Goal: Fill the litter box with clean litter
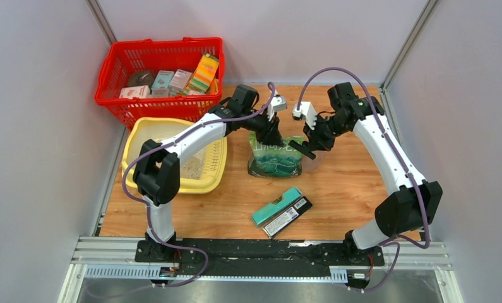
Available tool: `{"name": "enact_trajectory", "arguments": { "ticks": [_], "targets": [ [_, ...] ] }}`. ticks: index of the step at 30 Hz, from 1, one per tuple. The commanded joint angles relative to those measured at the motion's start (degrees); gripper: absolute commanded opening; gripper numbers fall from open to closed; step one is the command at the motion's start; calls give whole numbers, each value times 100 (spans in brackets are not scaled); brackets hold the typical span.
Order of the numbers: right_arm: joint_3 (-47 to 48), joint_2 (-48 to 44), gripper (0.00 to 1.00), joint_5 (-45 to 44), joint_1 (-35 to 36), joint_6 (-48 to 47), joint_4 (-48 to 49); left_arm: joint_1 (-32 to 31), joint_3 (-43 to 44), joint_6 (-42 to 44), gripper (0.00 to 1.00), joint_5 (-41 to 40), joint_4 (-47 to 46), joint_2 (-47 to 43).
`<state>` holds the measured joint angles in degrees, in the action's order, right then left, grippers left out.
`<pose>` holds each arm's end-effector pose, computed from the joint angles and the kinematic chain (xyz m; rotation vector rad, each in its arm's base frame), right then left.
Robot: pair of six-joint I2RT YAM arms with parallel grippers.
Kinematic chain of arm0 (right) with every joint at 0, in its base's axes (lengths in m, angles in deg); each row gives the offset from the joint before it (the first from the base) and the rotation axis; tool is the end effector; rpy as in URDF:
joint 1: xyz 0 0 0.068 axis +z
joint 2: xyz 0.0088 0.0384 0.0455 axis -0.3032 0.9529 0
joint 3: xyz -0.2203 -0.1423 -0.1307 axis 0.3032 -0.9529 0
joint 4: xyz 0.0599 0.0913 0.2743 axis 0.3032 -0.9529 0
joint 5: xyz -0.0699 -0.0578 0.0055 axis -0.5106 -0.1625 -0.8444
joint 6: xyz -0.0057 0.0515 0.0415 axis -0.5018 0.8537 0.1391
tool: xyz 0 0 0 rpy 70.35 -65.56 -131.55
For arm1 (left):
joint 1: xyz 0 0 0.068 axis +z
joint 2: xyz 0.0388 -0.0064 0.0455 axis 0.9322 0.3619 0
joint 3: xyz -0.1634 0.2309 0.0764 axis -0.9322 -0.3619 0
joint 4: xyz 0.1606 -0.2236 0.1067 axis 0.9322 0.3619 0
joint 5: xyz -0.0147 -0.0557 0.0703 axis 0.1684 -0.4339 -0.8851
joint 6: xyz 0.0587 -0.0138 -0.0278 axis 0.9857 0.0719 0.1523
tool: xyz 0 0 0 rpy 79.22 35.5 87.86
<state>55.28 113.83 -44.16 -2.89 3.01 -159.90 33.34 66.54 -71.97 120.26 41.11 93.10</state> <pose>0.3025 0.1077 0.3560 -1.5302 2.1162 0.5421 0.3681 -0.3111 0.2902 1.2611 1.8648 -1.2235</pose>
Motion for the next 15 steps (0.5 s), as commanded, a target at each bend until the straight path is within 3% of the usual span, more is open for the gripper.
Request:
{"name": "enact_trajectory", "arguments": {
  "ticks": [1,6,15],
  "targets": [
    [312,137,0,68,88,218,354,46,61,-117,35,442,-281,-38],
    [303,198,0,33,123,270,415,11,166,-503,41,653,-808,129],
    [224,119,0,-46,123,437,529,-226,78,-487,42,662,-1257,261]
  ]
}}
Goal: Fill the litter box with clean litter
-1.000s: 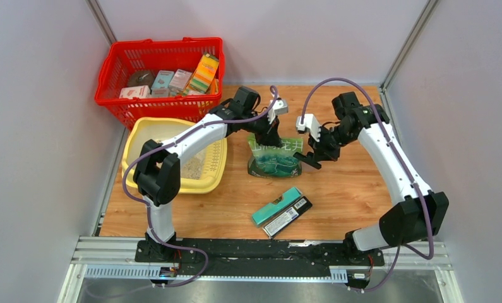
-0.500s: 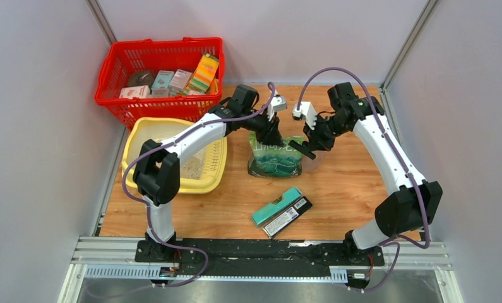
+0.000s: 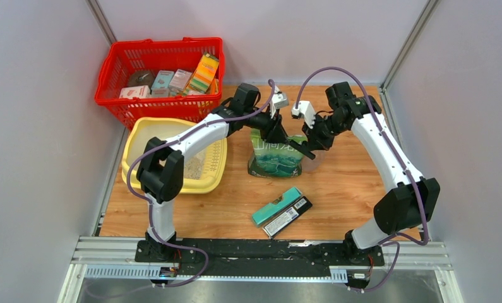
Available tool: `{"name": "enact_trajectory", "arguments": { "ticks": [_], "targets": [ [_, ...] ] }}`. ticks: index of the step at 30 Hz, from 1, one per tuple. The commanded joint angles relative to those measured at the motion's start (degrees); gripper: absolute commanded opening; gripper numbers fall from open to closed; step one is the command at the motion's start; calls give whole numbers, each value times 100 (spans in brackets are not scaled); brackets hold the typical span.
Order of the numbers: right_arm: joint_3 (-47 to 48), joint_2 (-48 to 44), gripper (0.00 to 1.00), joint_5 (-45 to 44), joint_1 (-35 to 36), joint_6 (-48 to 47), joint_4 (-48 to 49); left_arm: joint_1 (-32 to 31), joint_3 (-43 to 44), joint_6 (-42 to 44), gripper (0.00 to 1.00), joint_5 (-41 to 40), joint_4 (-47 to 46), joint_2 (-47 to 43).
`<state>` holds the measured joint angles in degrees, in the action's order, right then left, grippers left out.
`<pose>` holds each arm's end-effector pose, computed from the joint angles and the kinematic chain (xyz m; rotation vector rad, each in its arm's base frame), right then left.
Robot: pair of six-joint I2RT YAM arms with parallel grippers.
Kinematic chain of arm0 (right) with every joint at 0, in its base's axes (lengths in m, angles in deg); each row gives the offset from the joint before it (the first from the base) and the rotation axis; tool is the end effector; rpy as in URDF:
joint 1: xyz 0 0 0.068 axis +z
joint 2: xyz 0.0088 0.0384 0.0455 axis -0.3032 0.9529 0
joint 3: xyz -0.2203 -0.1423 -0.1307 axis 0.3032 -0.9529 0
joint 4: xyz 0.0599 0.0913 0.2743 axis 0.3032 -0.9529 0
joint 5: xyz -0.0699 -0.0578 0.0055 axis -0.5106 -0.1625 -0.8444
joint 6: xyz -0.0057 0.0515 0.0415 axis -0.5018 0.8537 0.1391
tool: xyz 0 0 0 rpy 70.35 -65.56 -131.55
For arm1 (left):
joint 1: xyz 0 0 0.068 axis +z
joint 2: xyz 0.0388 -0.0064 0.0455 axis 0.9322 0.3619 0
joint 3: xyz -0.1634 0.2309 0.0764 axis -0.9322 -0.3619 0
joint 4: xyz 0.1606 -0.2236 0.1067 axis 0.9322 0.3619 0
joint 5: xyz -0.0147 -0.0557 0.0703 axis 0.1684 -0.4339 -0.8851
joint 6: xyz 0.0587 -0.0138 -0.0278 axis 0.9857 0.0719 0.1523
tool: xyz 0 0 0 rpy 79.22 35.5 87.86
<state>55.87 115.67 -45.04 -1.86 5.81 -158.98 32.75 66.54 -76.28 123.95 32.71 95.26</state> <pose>0.3105 0.1152 0.3497 -1.5051 2.1607 0.5495 0.3749 -0.3247 0.2867 1.2461 1.7762 -1.3143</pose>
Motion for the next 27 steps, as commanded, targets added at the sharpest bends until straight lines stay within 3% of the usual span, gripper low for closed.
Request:
{"name": "enact_trajectory", "arguments": {
  "ticks": [1,8,14,27],
  "targets": [
    [174,-73,0,41,20,158,438,-159,78,-65,42,310,-417,53],
    [218,-55,0,-55,29,245,543,-132,175,-117,42,582,-250,71],
    [191,-143,0,-100,29,263,569,105,-62,-733,42,855,-654,62],
    [288,-126,0,-73,38,412,684,-9,236,-531,43,1023,-426,369]
  ]
}}
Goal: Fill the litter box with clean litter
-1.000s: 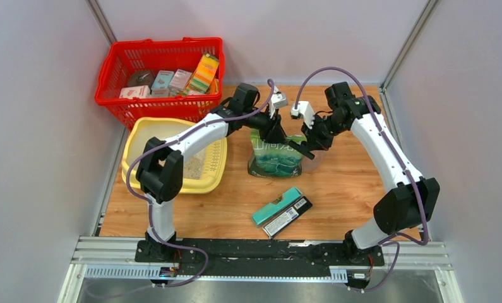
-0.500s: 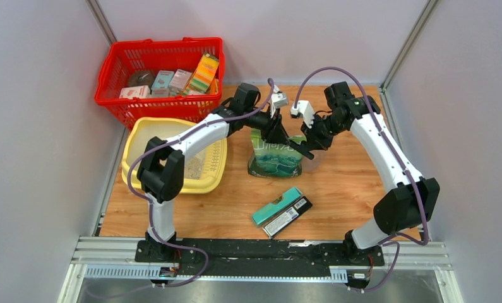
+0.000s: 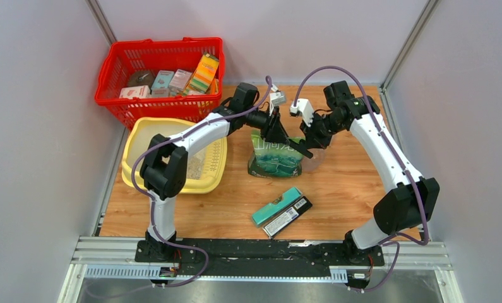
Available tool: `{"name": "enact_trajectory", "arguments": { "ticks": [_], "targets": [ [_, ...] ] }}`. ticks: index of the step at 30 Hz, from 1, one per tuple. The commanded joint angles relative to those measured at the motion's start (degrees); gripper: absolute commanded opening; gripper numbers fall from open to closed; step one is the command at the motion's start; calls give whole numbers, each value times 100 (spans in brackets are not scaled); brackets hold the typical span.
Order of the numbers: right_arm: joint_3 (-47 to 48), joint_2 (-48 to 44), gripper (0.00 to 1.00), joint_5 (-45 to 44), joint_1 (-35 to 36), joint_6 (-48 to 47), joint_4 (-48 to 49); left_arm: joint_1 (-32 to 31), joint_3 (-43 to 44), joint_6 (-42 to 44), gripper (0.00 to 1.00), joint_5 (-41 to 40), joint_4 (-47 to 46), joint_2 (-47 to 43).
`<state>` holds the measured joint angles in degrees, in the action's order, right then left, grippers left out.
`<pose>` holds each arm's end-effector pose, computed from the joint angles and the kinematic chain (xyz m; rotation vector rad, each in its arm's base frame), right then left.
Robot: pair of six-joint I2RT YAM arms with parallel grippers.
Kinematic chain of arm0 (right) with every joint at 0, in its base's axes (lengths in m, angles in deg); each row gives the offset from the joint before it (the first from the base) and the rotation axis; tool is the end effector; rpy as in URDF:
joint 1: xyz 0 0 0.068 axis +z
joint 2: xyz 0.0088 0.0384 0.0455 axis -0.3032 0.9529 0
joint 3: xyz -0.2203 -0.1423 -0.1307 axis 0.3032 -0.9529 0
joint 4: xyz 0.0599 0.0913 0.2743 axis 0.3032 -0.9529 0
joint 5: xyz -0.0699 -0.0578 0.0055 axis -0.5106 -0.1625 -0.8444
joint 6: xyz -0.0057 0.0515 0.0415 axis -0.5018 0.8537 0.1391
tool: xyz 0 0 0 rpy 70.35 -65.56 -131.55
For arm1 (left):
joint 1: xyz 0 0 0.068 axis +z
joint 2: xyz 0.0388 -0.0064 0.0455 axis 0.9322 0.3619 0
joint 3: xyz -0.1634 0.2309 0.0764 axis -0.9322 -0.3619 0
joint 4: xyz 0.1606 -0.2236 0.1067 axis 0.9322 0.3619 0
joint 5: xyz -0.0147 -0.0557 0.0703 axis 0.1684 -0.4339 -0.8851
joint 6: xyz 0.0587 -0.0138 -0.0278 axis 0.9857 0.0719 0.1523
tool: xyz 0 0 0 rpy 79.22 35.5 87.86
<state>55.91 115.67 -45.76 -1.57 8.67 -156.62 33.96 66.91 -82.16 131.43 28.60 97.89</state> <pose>0.3146 0.1175 0.3513 -1.4541 2.1694 0.5301 0.3857 -0.3241 0.2764 1.2181 1.7703 -1.4892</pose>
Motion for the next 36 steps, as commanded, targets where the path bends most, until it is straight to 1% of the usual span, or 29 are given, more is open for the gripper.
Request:
{"name": "enact_trajectory", "arguments": {
  "ticks": [1,10,12,13,14,15,16,18,19,20,21,22,23,25,26,27,29,32,34,35,36],
  "targets": [
    [275,-134,0,-1,10,126,448,-129,217,66,42,266,2,116],
    [257,-258,0,8,10,266,562,-129,348,294,39,275,284,160],
    [275,-258,0,34,10,293,605,-138,375,295,35,301,284,186],
    [283,-249,0,43,10,337,623,-129,393,295,31,310,284,186],
    [284,-249,0,60,10,337,623,-138,393,303,22,319,284,195],
    [284,-240,0,78,10,346,623,-129,401,303,18,319,275,204],
    [275,-231,0,78,10,355,623,-129,410,303,10,327,275,204],
    [248,-240,0,78,18,381,641,-121,401,303,5,328,283,204],
    [222,-249,0,69,18,451,650,-121,401,295,0,319,284,204],
    [213,-257,5,52,10,495,658,-129,393,295,0,301,284,195],
    [205,-249,12,52,-8,539,667,-121,401,295,0,301,284,195],
    [196,-257,23,43,-25,591,667,-121,393,303,0,258,275,186],
    [204,-284,36,43,-52,740,650,-112,384,295,0,249,292,160],
    [248,-328,47,305,-314,916,658,-103,393,356,0,196,301,151],
    [274,-371,55,472,-437,1109,676,-94,401,400,0,178,319,125],
    [283,-372,59,700,-682,1215,693,-94,419,435,0,169,371,116],
    [292,-267,65,877,-886,1408,624,-103,428,532,0,134,398,81],
    [292,-21,65,1683,-1264,1331,116,-103,445,506,0,143,363,90],
    [205,181,65,2062,-1440,1304,-53,-103,428,453,0,134,328,90],
    [152,208,65,2421,-1501,1295,-97,-103,428,453,0,143,328,90],
    [39,226,65,2529,-1554,1295,-80,-94,410,444,0,160,328,81]
  ]
}}
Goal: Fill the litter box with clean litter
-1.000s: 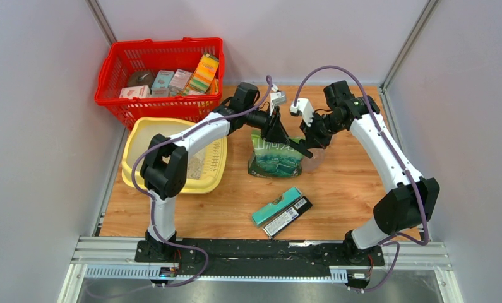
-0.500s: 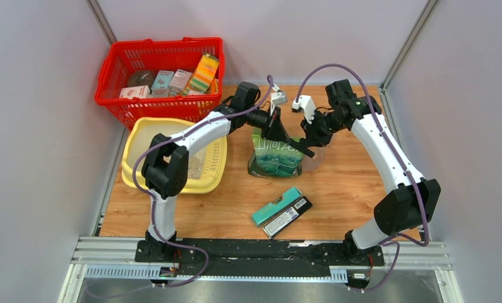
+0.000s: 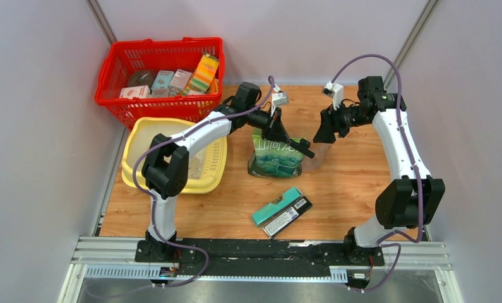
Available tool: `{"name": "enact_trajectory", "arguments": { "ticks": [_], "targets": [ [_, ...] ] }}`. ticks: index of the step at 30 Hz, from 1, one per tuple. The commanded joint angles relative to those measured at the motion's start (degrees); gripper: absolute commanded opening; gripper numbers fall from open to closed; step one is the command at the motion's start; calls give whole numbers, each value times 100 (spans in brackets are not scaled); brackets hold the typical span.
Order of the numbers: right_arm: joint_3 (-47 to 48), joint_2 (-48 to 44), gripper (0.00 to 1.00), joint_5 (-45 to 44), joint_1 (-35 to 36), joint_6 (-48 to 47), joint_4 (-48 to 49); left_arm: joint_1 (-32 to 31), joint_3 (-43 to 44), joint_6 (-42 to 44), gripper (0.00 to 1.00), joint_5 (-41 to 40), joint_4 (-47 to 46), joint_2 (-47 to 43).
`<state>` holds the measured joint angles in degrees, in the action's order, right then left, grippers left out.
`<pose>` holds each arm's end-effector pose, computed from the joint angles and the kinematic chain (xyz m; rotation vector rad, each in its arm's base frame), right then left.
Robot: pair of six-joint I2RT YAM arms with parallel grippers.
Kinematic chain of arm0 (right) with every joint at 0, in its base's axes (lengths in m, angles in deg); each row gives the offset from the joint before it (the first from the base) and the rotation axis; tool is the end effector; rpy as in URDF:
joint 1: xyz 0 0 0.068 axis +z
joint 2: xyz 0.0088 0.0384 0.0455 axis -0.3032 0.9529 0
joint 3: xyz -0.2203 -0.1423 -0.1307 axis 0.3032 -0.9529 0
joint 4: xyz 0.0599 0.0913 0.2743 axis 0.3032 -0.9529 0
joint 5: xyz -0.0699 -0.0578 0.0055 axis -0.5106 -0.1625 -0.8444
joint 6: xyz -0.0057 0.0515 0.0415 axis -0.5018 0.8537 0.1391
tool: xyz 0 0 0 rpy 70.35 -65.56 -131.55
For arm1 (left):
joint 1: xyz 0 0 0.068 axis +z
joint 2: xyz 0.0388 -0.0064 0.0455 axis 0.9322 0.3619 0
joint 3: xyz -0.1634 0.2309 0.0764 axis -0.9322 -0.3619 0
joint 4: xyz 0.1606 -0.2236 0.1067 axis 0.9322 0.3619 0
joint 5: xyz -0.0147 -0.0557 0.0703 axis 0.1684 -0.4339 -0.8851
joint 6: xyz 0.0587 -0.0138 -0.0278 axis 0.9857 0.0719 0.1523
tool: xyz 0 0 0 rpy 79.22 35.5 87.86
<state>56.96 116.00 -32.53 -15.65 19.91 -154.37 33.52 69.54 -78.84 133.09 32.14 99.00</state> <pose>0.3370 0.0474 0.3638 -0.9601 2.2472 0.7595 0.3853 -0.3294 0.2795 1.2757 1.7391 -1.5026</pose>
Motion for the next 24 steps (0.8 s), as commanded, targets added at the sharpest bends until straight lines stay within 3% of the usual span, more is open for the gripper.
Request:
{"name": "enact_trajectory", "arguments": {
  "ticks": [1,9,18,24],
  "targets": [
    [-102,202,66,1295,-147,154,-288,-59,139,112,0,-14,-18,-39],
    [-6,527,69,1744,-147,-381,-761,-51,60,68,0,-6,0,-92],
    [38,808,63,1770,-112,-602,-911,-59,-1,-82,0,-6,-114,-101],
    [108,896,53,1920,-42,-689,-946,-59,7,-99,0,-6,-114,-75]
  ]
}}
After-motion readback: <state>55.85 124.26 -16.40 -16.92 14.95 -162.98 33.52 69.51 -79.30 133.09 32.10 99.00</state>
